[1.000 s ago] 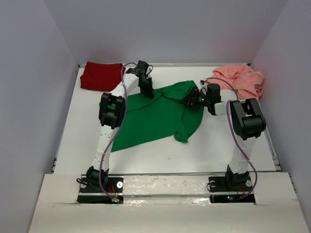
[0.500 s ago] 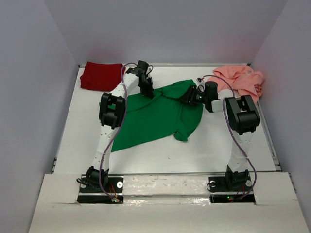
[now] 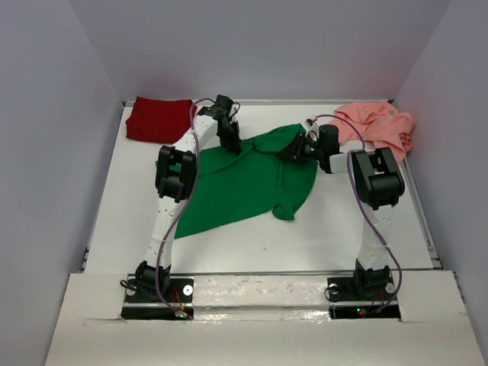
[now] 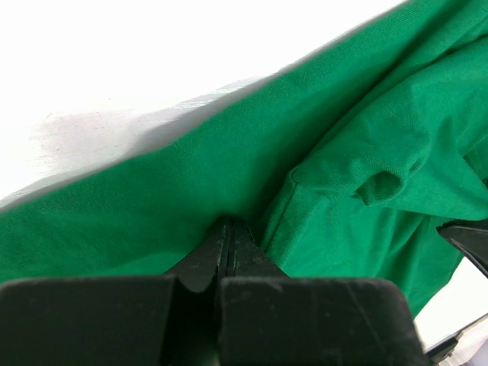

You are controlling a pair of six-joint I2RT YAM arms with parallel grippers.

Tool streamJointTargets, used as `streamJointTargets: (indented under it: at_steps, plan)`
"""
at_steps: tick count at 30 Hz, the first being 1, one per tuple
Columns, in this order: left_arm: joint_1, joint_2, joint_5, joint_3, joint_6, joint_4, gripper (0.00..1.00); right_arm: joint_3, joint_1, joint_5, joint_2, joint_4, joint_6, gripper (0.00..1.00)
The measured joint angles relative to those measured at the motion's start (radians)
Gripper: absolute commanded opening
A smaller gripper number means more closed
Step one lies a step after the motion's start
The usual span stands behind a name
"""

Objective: Fold and stack the t-shirts
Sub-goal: Fold the tshirt

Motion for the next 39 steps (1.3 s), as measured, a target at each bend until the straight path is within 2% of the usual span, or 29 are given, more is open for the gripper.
streamJointTargets:
  at_steps: [2,3,5,9,13,22,29,32,39]
  plan:
    - [0.0,0.0,0.002,0.0,0.0,0.0,0.0,0.012,0.003,-0.001,0.0,-0.007,-0.002,0.28]
    - [0.0,0.001,0.002,0.0,0.0,0.0,0.0,0.024,0.003,-0.001,0.0,-0.016,-0.003,0.21]
    - [0.0,0.001,0.003,0.002,0.0,-0.001,0.0,0.048,0.006,-0.002,0.001,-0.035,-0.008,0.15]
    - [0.0,0.002,0.003,0.003,0.0,-0.002,0.0,0.106,0.008,-0.002,0.005,-0.092,-0.033,0.12]
    - [0.0,0.002,0.003,0.003,0.0,-0.002,0.0,0.142,0.008,0.005,0.006,-0.165,-0.063,0.02]
    - [0.001,0.002,0.005,0.003,0.0,-0.002,0.0,0.153,0.008,0.021,0.014,-0.271,-0.078,0.0]
    - [0.001,0.002,0.006,0.003,0.0,-0.002,0.0,0.246,0.008,0.015,0.028,-0.428,-0.026,0.0]
    - [0.002,0.002,0.006,0.003,0.0,-0.002,0.0,0.359,-0.005,-0.039,0.034,-0.573,0.038,0.0]
    - [0.002,0.002,0.006,0.003,0.001,-0.002,0.0,0.539,-0.08,-0.198,0.087,-0.723,0.172,0.0]
